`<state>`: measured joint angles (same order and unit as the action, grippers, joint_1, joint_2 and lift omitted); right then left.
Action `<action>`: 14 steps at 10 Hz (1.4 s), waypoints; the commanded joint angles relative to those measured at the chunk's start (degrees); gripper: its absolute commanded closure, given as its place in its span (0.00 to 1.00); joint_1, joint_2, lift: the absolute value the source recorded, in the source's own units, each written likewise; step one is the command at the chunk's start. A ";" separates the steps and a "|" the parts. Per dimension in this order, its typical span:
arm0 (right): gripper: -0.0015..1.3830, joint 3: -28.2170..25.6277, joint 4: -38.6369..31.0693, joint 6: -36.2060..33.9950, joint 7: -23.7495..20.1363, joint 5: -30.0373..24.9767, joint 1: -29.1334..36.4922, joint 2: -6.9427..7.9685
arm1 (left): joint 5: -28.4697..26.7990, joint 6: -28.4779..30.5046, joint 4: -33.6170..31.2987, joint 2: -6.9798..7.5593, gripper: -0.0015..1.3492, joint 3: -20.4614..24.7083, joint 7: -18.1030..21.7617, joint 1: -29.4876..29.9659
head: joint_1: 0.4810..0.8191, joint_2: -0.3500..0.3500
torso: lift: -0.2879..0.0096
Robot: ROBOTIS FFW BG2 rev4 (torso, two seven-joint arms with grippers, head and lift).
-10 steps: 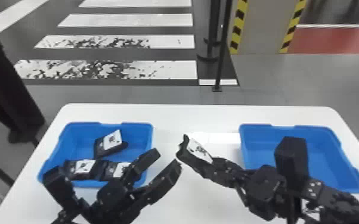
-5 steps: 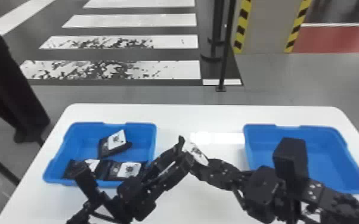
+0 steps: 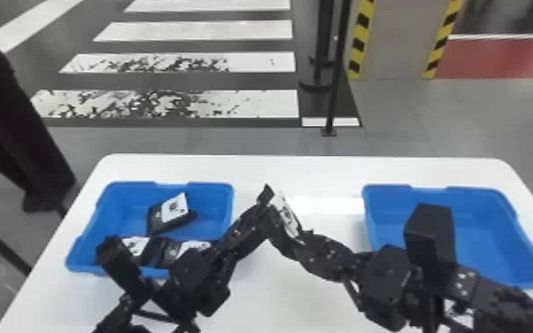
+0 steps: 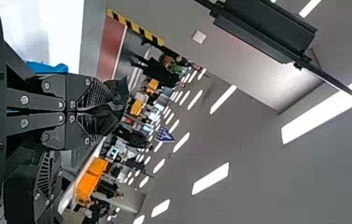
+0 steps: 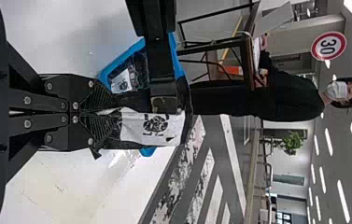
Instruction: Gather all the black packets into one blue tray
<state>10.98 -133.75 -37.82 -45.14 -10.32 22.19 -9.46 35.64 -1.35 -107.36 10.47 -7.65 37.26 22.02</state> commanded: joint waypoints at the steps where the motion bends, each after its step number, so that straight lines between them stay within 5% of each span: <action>1: 0.71 -0.01 0.93 -0.43 0.06 1.98 -0.12 0.05 | -1.25 -0.91 -0.01 0.07 0.90 0.34 0.01 0.06 | 0.63 0.59 | 0.60; 2: 0.38 -0.24 2.05 -0.43 -0.03 3.35 -0.12 0.14 | -1.48 -1.33 -0.01 0.07 0.90 0.57 0.09 0.20 | 0.63 0.60 | 0.60; 3: 0.16 -1.26 2.48 -0.43 0.06 3.58 -0.12 0.32 | -1.82 -1.75 -0.01 0.07 0.89 1.14 0.09 0.48 | 0.63 0.61 | 0.60; 4: 0.06 -3.32 3.04 -0.15 0.14 4.38 0.59 0.76 | -2.73 -2.03 -0.01 0.16 0.89 2.28 0.45 1.04 | 0.63 0.61 | 0.60; 7: 0.08 -10.29 6.55 6.18 2.69 11.58 5.09 2.43 | -7.19 -2.45 -0.01 0.16 0.89 10.51 1.68 3.29 | 0.63 0.61 | 0.60; 11: 0.08 -12.69 7.68 7.17 4.01 12.83 7.20 3.30 | -25.81 -1.33 0.27 1.30 0.89 25.70 2.64 0.62 | 0.63 0.76 | 0.60; 12: 0.08 -12.69 7.68 7.17 4.01 12.83 7.20 3.30 | -28.33 -2.45 2.80 1.65 0.83 26.50 2.64 -1.77 | 0.63 0.82 | 0.60; 14: 0.08 -12.69 7.82 7.31 4.01 12.83 7.20 3.30 | -27.64 -4.85 6.60 1.22 0.08 28.22 1.85 -3.60 | 0.63 0.87 | 0.60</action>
<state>-1.73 -125.94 -30.58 -41.13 2.52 29.39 -6.17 8.02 -5.79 -101.39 11.99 19.84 39.17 18.65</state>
